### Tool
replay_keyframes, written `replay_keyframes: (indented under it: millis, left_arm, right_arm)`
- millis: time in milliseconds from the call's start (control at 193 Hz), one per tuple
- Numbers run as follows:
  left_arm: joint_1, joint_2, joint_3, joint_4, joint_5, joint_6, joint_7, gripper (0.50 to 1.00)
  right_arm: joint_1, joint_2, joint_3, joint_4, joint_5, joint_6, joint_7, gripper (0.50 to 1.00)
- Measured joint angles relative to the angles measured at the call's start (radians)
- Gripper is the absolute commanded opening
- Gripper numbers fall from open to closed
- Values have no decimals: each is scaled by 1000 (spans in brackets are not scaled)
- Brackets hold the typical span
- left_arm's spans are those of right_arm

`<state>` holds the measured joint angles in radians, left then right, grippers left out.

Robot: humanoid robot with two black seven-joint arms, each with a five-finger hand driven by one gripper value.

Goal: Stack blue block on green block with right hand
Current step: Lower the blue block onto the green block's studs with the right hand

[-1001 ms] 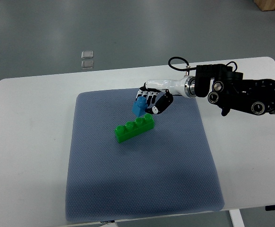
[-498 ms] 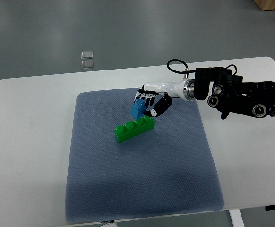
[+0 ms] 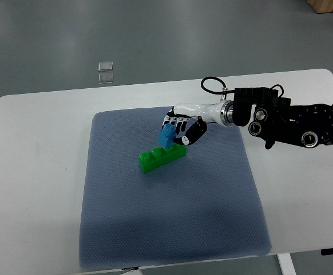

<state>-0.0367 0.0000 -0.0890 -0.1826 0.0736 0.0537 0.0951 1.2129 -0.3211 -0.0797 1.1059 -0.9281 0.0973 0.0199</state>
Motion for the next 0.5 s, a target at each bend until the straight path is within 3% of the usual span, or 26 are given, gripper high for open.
replay_keyframes:
  millis: [498]
  left_arm:
    - [1, 0, 0, 0, 0, 0, 0, 1000]
  right_arm:
    - [-21, 22, -15, -18, -6, -13, 0, 633]
